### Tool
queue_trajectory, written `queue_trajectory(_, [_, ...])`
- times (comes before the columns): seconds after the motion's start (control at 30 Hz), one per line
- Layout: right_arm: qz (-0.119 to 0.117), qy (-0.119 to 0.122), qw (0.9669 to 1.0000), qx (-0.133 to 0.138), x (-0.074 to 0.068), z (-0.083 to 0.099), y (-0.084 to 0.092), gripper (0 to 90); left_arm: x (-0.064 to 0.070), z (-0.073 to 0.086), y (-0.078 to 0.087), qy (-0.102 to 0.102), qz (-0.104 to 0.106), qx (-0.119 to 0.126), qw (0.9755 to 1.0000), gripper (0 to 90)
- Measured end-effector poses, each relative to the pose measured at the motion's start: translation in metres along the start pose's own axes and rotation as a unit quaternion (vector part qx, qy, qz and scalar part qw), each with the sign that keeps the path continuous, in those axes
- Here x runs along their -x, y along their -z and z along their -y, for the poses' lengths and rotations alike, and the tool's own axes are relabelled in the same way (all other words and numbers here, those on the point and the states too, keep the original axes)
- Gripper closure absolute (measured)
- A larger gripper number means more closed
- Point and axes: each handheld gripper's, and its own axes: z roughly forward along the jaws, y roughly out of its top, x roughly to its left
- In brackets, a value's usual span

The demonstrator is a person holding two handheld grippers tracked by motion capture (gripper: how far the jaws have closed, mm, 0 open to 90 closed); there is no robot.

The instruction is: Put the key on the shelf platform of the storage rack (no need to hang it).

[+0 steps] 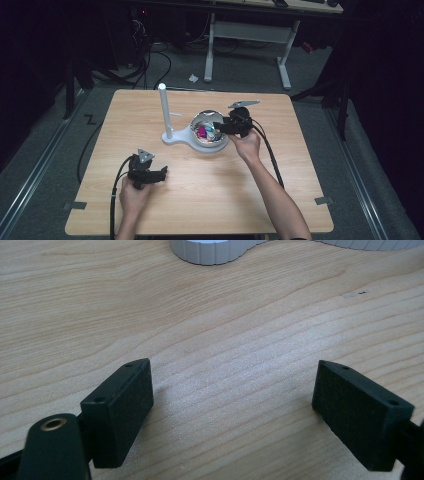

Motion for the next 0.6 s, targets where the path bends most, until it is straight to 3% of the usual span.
queue_trajectory(0.6, [0.014,-0.017,0.9995,0.021,0.019,0.011,0.037,48.0,0.0,0.0,0.0,-0.001,0.0,0.0,1.0,17.0])
